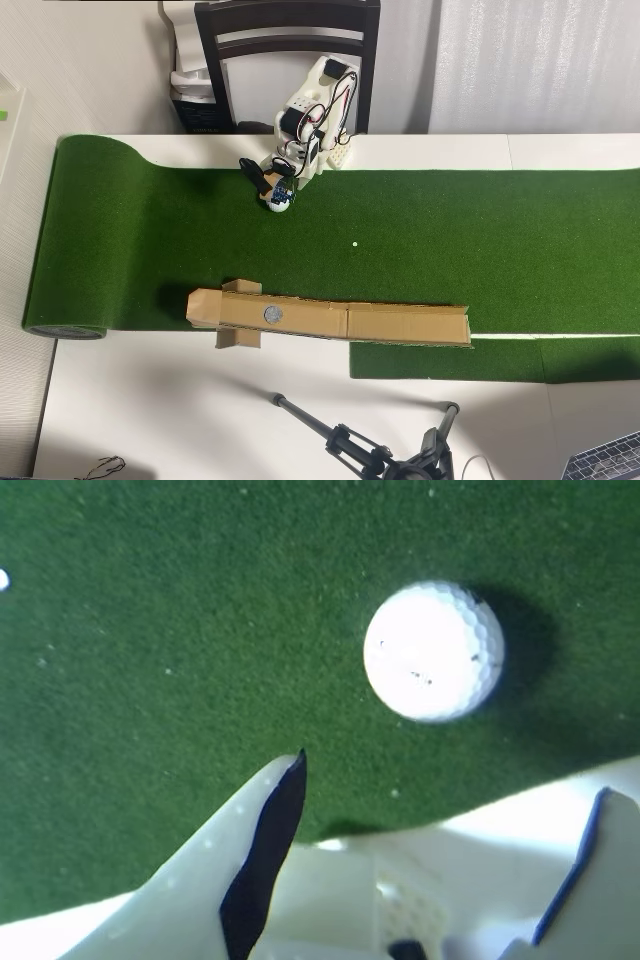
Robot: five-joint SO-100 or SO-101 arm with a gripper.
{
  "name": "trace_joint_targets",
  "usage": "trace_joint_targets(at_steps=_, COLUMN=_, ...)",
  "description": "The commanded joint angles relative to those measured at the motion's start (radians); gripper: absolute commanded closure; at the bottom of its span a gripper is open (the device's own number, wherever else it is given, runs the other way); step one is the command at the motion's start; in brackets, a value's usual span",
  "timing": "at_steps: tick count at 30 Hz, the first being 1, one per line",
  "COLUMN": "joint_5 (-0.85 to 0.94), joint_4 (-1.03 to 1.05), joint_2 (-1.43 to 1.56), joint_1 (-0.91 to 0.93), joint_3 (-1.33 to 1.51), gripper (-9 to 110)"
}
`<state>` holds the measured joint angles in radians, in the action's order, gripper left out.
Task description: Pick up the golf ball and place it on the gray mark at the back.
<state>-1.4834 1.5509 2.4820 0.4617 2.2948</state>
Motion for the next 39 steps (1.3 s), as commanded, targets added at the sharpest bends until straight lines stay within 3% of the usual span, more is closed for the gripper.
trace_joint_targets(at_steps=1, joint_5=-0.011, joint_4=-0.08, joint_2=-0.005, joint_1=-0.008, joint_3=0.011, gripper=56)
trace_joint_targets(at_steps=14, joint_5=-0.017, joint_4=-0.147, joint_2=-0.005, joint_1=-0.038, joint_3=0.114, gripper=56)
trace_joint_targets(at_steps=32, joint_5=-0.032, joint_4=-0.403, joint_2=-0.006, joint_1=-0.067, joint_3=0.262, gripper=56)
trace_joint_targets(at_steps=39, joint_5=-0.017, joint_4=-0.393, joint_2=-0.006, joint_1=-0.057, joint_3=0.27, gripper=56)
